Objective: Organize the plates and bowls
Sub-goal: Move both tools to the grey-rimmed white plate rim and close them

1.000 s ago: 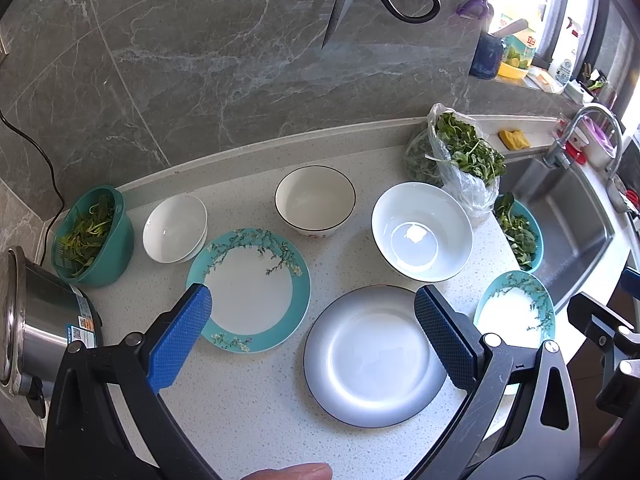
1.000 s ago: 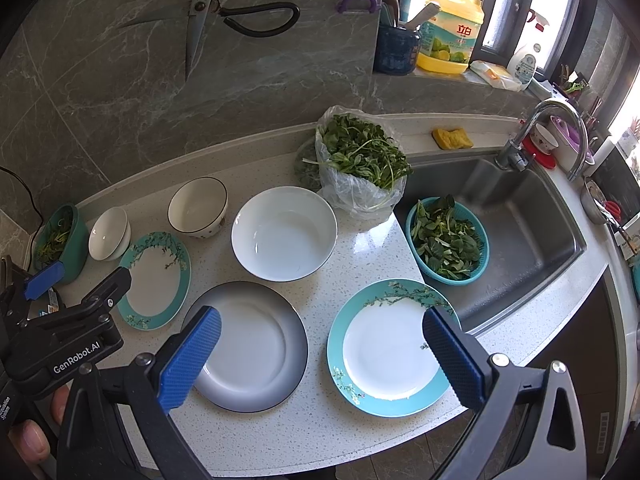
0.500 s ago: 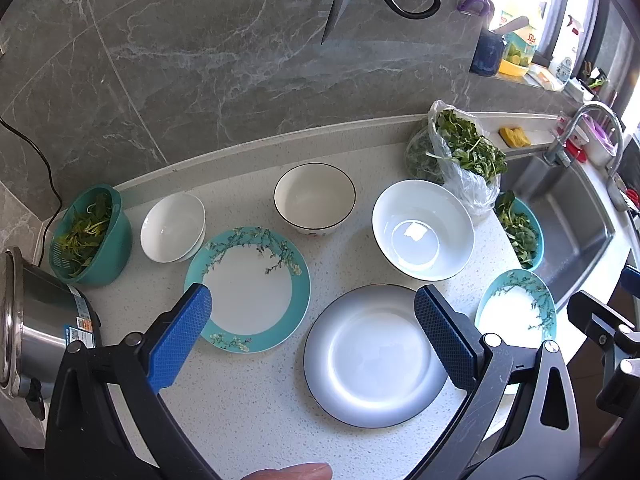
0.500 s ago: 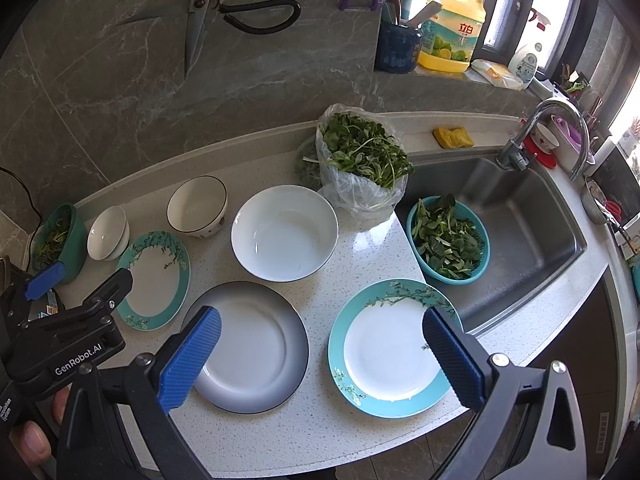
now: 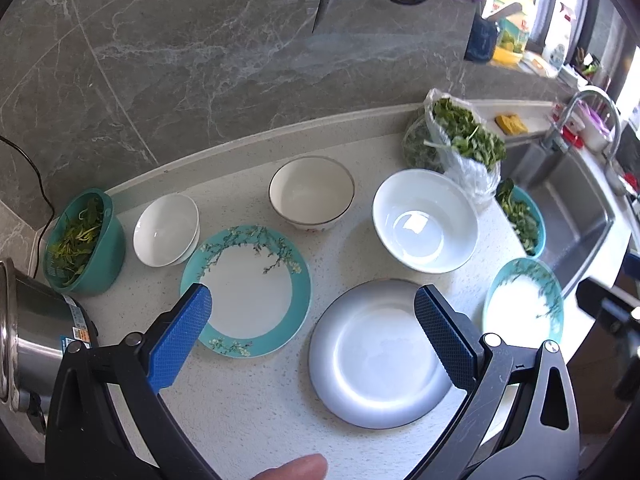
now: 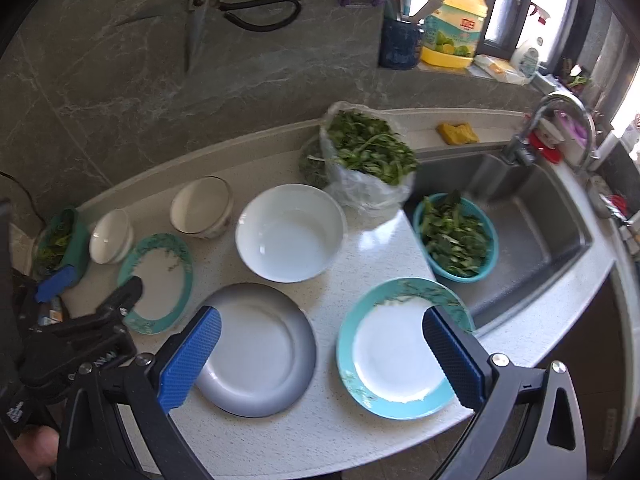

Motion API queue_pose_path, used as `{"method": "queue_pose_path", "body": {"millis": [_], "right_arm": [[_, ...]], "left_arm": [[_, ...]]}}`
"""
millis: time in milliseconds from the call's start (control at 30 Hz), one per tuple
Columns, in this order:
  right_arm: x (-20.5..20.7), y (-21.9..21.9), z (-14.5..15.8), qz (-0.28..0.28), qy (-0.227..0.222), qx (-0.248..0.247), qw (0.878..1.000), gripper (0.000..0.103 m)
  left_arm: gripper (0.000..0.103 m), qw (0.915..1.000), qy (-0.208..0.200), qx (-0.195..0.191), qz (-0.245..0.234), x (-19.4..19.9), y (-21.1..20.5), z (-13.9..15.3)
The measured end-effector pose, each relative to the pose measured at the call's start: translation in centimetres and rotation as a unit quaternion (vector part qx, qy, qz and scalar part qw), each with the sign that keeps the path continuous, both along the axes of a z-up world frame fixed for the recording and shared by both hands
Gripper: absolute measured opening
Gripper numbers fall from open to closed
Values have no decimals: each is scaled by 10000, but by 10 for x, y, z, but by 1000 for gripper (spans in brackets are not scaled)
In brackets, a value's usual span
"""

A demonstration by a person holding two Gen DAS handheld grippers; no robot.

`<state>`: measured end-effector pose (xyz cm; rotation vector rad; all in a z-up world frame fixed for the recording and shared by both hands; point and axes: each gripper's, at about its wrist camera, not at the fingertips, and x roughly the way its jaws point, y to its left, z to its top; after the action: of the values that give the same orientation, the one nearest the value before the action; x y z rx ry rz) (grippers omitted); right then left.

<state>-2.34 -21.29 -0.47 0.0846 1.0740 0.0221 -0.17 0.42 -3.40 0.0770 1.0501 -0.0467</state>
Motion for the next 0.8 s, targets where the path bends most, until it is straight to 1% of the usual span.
{"method": "queue_pose_path", "body": {"millis": [67,100,133,200,233,267,333,367,400,433,467,533,567,600,667,700,733,767,800], "right_arm": [[-2,-3,-10,214,-75,440,9988,103],[-5,-6,-20,329,-108,728,9967,103],[-8,-9,-30,460,-140,1066,9931,103],[-13,-14,-54,724,-99,1735,9821,103],[-13,-15,-64,784,-21,1941,9778,103],[-12,-16,-78,797,115,2081,9748,102],[-11,-21,-98,868,278,2352,9677,100],[-9,-24,-104,908,309,2455,9646,100],[-5,-27,-112,988,360,2602,9598,100],[-1,-29,-118,1086,439,2742,9545,100],[2,-30,-123,1164,495,2789,9520,100],[14,-30,-132,1429,657,2838,9459,100],[21,-32,-139,1561,761,2844,9429,100],[27,-33,-144,1632,841,2837,9412,97],[40,-36,-155,1755,1023,2871,9361,90],[46,-38,-161,1785,1109,2901,9336,87],[52,-41,-166,1778,1165,2926,9323,86],[56,-45,-172,1756,1232,2957,9309,82],[62,-48,-178,1742,1321,3005,9284,80]], "left_arm": [[103,9999,-17,-120,-84,-9,10,-19],[103,9997,44,-199,-125,-14,15,-30],[103,9993,180,-299,-161,-19,21,-44],[101,9963,578,-595,-230,-29,33,-76],[101,9937,754,-785,-274,-35,38,-90],[101,9896,898,-1071,-347,-42,44,-106],[101,9812,986,-1626,-328,-53,55,-128],[101,9786,1005,-1782,-223,-58,60,-139],[101,9792,1041,-1740,-105,-62,63,-149],[101,9801,1021,-1702,-93,-65,65,-155],[101,9820,857,-1673,-193,-68,66,-160],[101,9837,668,-1641,-302,-72,65,-165],[101,9845,706,-1591,-217,-72,65,-169],[101,9841,815,-1576,-89,-70,67,-172],[101,9800,1104,-1636,260,-68,74,-181],[99,9784,1175,-1645,438,-67,76,-185],[95,9760,1245,-1685,600,-66,78,-190],[84,9717,1341,-1816,702,-65,80,-196],[76,9680,1410,-1946,719,-64,80,-201]]}}
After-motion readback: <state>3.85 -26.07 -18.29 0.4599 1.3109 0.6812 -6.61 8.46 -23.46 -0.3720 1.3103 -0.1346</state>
